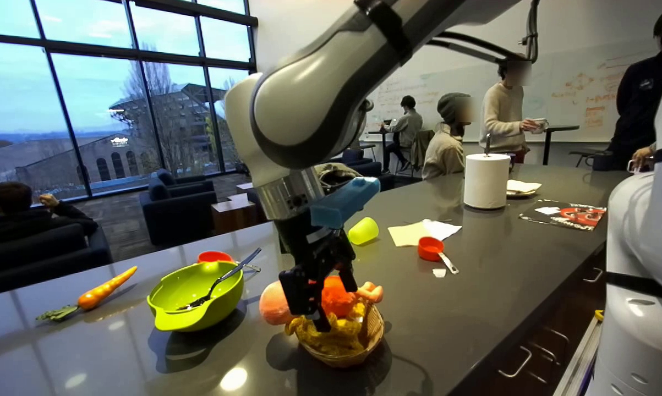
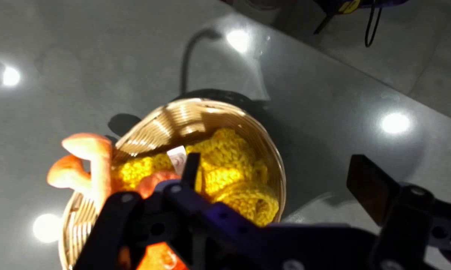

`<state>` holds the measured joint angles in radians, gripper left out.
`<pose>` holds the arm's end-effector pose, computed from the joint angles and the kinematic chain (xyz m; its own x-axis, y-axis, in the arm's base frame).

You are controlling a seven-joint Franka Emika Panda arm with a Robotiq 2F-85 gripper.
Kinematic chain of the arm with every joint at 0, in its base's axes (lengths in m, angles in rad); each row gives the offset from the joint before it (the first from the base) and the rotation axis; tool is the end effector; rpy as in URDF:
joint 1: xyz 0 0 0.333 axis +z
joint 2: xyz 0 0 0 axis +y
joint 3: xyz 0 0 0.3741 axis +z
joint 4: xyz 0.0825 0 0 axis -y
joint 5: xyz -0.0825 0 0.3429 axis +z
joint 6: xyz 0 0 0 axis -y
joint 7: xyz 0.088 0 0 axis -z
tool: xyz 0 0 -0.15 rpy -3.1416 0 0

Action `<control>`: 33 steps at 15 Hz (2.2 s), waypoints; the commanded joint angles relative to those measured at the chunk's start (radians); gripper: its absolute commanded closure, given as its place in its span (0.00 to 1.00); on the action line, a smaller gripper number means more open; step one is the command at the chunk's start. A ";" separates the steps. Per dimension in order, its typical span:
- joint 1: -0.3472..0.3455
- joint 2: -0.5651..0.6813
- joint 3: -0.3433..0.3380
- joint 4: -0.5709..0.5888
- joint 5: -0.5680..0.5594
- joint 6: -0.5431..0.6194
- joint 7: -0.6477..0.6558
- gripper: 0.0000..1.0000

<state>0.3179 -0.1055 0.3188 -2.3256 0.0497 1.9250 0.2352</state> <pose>0.3228 0.2474 0.4007 0.8957 0.3381 -0.2889 0.3700 -0.9269 0.0626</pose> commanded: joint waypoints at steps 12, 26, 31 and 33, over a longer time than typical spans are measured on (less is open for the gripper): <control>-0.006 -0.024 0.000 -0.004 0.015 0.202 -0.043 0.00; 0.001 0.007 0.001 -0.071 0.092 0.364 -0.092 0.00; 0.002 0.016 -0.001 -0.117 0.110 0.431 -0.098 0.00; 0.002 0.018 -0.001 -0.130 0.111 0.453 -0.101 0.00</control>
<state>0.3170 -0.0809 0.3188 -2.4277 0.1376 2.3354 0.1613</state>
